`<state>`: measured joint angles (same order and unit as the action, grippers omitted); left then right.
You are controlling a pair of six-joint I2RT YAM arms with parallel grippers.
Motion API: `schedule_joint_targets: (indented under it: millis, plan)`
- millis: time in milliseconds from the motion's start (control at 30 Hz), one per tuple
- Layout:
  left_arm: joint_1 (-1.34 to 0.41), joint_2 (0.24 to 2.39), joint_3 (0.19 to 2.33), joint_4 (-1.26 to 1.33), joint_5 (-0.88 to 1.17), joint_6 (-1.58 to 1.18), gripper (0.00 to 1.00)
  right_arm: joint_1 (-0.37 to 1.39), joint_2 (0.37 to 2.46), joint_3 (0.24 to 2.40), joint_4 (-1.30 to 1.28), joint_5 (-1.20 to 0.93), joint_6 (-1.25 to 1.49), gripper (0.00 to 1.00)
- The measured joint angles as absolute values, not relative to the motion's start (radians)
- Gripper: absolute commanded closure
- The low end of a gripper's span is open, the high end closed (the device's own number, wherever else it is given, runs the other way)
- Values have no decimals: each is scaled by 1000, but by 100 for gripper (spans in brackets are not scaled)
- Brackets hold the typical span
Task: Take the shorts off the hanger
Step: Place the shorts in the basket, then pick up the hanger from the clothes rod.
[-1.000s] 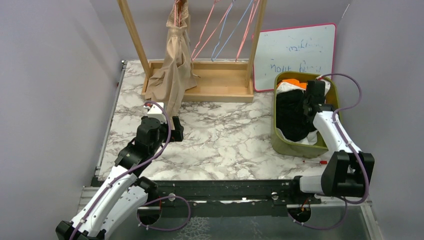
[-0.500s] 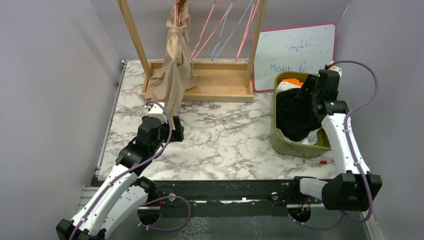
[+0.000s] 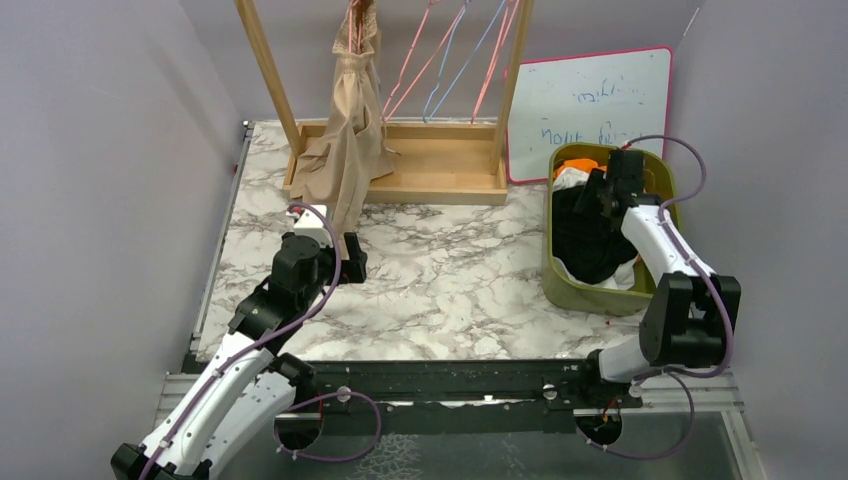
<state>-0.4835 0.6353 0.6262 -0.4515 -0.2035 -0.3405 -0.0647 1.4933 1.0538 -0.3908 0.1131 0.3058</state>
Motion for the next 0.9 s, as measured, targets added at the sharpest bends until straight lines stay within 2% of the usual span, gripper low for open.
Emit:
schedule_joint_targets:
  millis: [200, 533, 633, 733, 900]
  plan:
    - [-484, 629, 626, -451, -204, -340, 1, -65, 1325, 1056, -417, 105, 292, 24]
    - [-484, 631, 626, -451, -212, -341, 1, -65, 1012, 1098, -425, 76, 288, 22]
    - [-484, 619, 626, -452, -225, -342, 1, -67, 929, 1014, -332, -99, 296, 20]
    - [-484, 603, 626, -452, -237, -344, 1, -67, 889, 884, -202, -411, 334, 23]
    - [-484, 579, 626, -451, -253, -352, 1, -60, 977, 656, 100, -897, 548, 21]
